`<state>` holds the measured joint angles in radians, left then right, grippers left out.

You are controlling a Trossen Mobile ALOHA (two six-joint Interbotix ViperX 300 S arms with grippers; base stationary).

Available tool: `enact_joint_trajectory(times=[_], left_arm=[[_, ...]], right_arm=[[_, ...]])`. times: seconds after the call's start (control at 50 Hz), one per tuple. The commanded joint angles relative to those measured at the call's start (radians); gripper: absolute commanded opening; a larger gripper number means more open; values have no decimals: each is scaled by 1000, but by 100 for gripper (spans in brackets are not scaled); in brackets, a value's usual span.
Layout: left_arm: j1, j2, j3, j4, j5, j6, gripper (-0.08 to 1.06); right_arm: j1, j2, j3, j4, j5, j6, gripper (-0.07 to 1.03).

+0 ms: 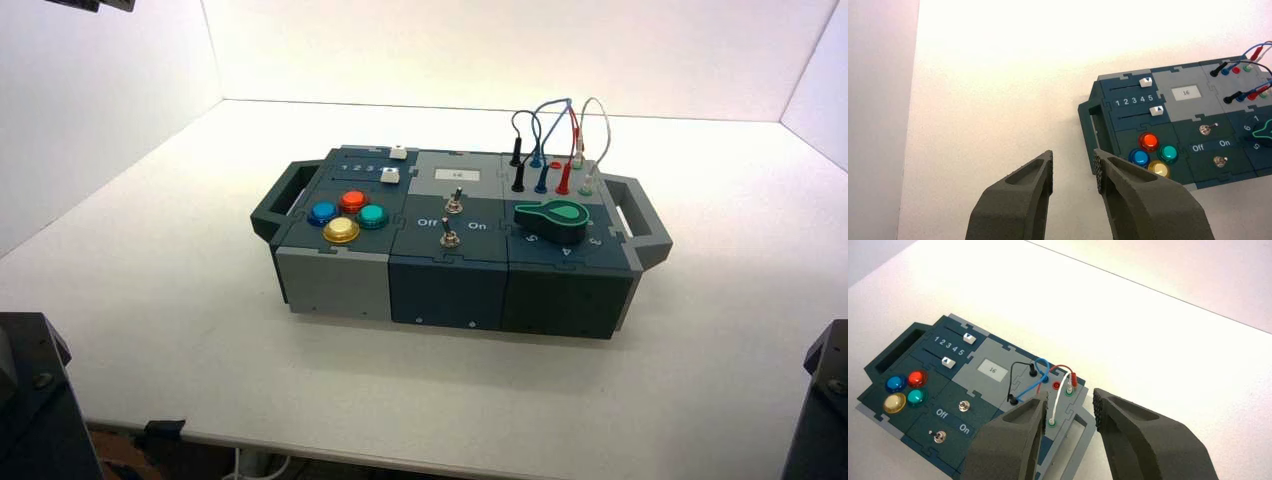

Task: Move the right gripper to the right.

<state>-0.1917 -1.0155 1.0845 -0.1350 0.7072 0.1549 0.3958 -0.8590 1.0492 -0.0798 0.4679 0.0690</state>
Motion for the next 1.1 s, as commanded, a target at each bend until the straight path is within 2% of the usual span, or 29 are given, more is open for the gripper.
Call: enact_joint_trajectory(times=[0.02, 0.4, 0.5, 0.66, 0.72, 0.78, 0.88, 0.98, 1.1], left_arm=[[-8, 3, -15, 0, -6, 3, 45], [-8, 3, -15, -2, -6, 2, 45], [-8, 3, -15, -2, -6, 3, 45], [-8, 3, -15, -2, -6, 2, 45], [-8, 3, -15, 0, -6, 3, 45], [-9, 3, -15, -2, -6, 3, 45], [-15, 2, -15, 0, -6, 2, 45], [-26, 2, -15, 0, -6, 3, 45], [-40, 0, -15, 0, -6, 2, 45]], right_arm=[[-3, 3, -32, 0, -8, 3, 49], [-3, 5, -31, 0, -12, 3, 49], [-25, 9, -31, -2, -14, 3, 49], [-178, 21, -29, 0, -8, 3, 49], [-267, 23, -29, -3, -8, 3, 49], [-390, 25, -28, -2, -6, 3, 49], [-538, 25, -20, 3, -5, 12, 49], [-607, 21, -12, -12, -6, 8, 49], [-692, 11, -6, -86, -6, 17, 49]])
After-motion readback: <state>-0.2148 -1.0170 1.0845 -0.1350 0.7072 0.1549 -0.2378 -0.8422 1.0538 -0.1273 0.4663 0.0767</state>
